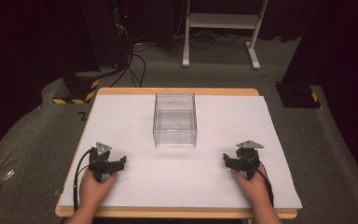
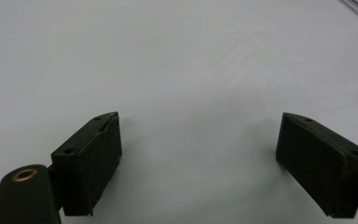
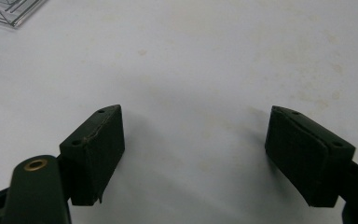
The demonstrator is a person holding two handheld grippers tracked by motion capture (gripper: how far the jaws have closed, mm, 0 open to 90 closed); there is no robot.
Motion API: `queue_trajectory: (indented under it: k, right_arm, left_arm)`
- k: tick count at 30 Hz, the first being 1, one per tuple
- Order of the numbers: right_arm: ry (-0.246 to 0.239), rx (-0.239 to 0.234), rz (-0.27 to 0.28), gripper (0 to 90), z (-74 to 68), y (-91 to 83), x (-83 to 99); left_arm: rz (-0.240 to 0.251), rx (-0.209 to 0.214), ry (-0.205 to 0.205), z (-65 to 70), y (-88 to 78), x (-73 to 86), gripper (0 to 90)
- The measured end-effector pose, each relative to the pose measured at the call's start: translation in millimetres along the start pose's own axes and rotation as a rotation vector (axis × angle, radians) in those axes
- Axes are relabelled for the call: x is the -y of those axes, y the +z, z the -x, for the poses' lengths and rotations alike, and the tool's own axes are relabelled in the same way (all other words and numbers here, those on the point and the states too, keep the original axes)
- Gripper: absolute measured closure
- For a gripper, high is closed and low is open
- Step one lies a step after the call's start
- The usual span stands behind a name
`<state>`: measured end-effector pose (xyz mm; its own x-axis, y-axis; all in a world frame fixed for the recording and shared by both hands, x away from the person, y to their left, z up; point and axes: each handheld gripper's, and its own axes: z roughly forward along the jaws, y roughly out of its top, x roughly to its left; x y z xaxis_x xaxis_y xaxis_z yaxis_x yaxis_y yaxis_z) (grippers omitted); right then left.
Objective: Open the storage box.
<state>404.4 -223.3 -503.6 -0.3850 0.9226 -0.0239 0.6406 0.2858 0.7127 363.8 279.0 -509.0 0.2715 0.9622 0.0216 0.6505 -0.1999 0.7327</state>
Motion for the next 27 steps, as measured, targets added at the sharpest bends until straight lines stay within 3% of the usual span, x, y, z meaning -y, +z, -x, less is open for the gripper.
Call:
queue_trajectory:
  k: [18, 24, 27]
  right_arm:
    - [-0.001, 0.006, 0.000, 19.8, -1.2, -0.6, -0.2]
    - [-0.038, 0.030, 0.016, 23.0, -6.0, -2.5, 0.7]
    - [-0.022, 0.009, 0.003, 25.3, -6.0, -6.6, 2.6]
  left_arm:
    - [-0.002, 0.006, -0.005, -0.9, 0.3, -0.1, 14.1]
    - [-0.001, 0.006, -0.002, -0.8, 0.2, -0.3, 15.0]
    - [-0.002, 0.008, -0.002, -0.6, 0.0, -0.2, 15.0]
